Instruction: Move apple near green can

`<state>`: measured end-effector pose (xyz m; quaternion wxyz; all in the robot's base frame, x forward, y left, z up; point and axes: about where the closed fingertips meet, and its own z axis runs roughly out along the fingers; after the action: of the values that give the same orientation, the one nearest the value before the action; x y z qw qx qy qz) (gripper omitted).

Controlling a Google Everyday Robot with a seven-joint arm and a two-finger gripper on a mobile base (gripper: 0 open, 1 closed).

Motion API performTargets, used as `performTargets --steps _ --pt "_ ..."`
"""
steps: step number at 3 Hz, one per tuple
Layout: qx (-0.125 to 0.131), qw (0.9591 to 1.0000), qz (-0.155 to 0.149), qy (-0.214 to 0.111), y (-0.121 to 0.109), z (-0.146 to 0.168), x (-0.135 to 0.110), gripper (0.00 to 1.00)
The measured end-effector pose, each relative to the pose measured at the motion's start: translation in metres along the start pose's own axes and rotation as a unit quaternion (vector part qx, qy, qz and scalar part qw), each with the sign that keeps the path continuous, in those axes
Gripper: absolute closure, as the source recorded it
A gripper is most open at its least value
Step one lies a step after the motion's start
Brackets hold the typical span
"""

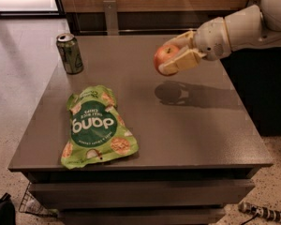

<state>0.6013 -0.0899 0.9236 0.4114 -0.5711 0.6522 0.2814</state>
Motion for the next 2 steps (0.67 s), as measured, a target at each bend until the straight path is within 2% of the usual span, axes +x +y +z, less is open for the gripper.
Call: performTargets --steps 1,2 --pt "-0.009 0.9993 0.007 -0.036 -0.042 0.041 -0.034 1.00" --pt "-0.005 0.9986 0.008 -0.053 -0.064 0.081 -0.054 1.00"
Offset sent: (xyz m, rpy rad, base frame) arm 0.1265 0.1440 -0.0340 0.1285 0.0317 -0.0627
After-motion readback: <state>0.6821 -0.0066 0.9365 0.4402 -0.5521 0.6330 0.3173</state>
